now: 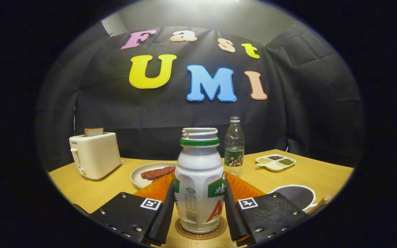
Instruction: Take the bottle from table, then pour the juice into the cup, finally place the bottle on the coaster
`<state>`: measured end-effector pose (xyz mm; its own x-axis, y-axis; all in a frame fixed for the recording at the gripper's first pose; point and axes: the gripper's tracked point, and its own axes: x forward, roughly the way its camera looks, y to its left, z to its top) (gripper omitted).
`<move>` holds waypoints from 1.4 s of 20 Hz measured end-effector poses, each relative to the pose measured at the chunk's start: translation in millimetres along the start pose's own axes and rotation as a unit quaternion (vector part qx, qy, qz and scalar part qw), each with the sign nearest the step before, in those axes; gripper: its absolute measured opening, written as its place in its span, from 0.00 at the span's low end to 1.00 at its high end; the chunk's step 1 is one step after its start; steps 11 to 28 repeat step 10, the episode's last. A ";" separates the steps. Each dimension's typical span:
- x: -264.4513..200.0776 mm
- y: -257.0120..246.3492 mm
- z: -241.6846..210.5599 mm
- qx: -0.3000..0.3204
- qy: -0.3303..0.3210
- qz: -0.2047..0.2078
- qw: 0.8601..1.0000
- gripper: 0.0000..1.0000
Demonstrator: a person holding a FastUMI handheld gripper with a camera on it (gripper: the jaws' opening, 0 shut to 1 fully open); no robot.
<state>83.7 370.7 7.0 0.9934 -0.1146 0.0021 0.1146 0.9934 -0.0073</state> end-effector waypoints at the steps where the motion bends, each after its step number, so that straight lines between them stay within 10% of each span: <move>1: -1.4 -0.6 -0.5 0.000 0.002 -0.001 1.000 0.66; 5: -7.7 0.4 3.0 0.006 0.002 0.000 1.000 0.74; 6: -8.0 4.8 8.3 0.009 -0.006 0.012 1.000 1.00; 28: -27.1 -6.3 28.5 0.008 -0.021 0.012 1.000 0.98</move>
